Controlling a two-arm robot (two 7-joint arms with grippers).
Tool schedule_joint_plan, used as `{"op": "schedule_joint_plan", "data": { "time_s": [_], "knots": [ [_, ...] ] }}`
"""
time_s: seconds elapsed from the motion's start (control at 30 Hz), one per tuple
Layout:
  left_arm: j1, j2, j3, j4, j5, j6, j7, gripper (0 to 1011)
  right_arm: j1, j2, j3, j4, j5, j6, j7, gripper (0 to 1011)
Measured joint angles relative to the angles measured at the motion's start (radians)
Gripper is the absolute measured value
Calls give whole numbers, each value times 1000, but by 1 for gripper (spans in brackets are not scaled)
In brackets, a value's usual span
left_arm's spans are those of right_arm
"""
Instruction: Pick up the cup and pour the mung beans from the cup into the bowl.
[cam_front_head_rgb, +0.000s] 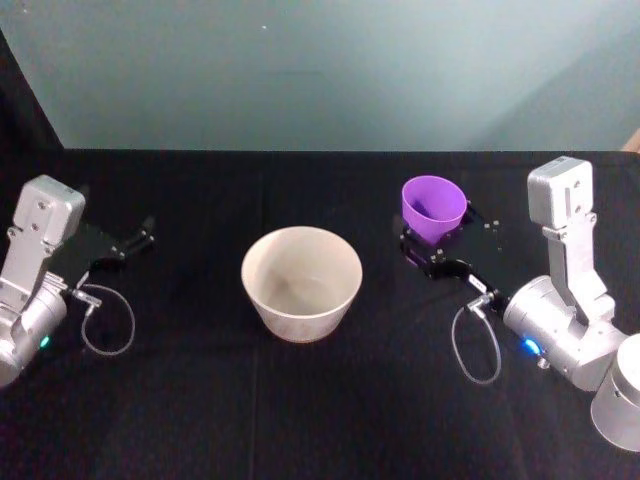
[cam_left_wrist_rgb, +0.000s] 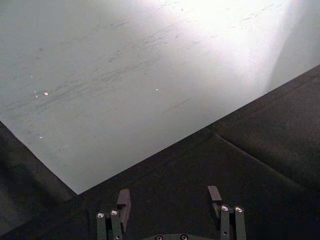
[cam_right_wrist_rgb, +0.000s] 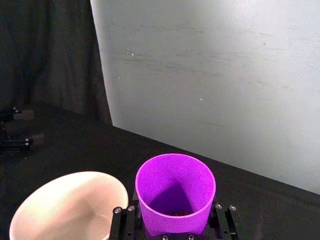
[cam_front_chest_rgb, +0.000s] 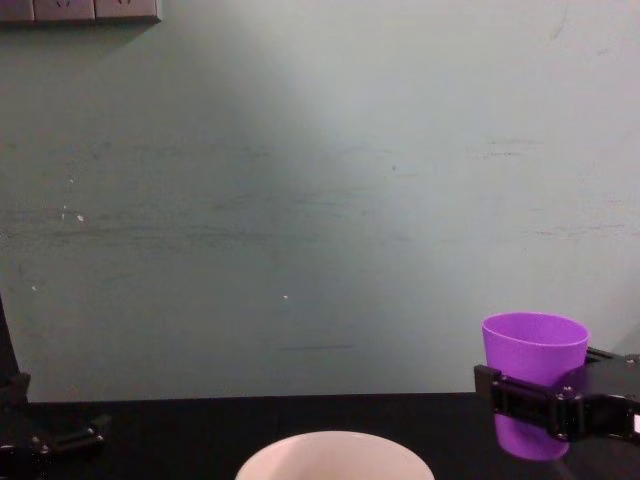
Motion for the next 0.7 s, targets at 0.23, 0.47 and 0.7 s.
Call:
{"op": "schedule_joint_plan", "data": {
  "time_s": [0.23,0.47,0.7],
  "knots": [
    [0,0,0,0,0,0,0,1000,-1,1,-2,-6,-12,2,-6,715],
    [0,0,0,0,0,0,0,1000,-2,24,-29,-53,-117,21,-39,715],
    [0,0,0,0,0,0,0,1000,23,44,-76,-86,-258,59,-58,715]
  ]
}}
